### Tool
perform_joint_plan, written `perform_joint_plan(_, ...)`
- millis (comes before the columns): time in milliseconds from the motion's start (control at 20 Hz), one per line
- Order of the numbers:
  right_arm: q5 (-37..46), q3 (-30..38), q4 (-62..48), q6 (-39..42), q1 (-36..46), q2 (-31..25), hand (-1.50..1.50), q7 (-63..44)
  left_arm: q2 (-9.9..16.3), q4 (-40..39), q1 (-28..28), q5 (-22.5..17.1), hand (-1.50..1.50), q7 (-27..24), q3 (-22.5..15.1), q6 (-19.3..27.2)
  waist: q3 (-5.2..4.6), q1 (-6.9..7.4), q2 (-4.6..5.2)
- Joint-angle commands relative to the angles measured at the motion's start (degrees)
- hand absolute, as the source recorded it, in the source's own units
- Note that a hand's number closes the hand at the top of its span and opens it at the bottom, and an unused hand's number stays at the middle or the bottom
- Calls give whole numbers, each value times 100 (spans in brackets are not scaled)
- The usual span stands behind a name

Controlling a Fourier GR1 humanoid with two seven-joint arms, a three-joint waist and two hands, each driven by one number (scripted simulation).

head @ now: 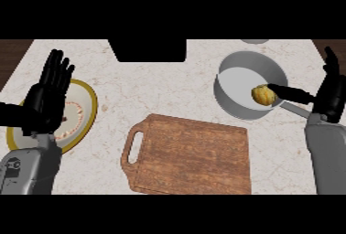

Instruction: Pick the squash from the cutting board and place it in the pot

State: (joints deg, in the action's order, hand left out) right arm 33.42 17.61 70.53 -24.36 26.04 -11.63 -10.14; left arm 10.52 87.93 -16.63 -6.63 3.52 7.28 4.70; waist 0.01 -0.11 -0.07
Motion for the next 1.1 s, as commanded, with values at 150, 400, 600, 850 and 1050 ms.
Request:
perform_joint_plan(150,-1182,666,1248,55,-934,-25,-150,508,114,120,160,-135,0,63,113,-161,0,-59,-17)
perform_joint_plan(400,-2246,1410,898,482,-1175,-510,-150,1377,-26,-12,93,12,0,-140,83,2,3,-23,6)
perform_joint_plan(600,-2573,1584,1171,619,-1613,-571,-150,1538,-157,130,244,93,0,-176,-56,23,0,-7,4)
perform_joint_plan(850,-3294,2241,734,1160,-2109,-856,-150,2136,106,231,-7,-57,0,228,110,-106,3,-9,5)
perform_joint_plan(1050,-3779,2741,555,1834,-2561,-1334,-150,2394,19,3,22,15,0,58,112,-52,2,-25,6)
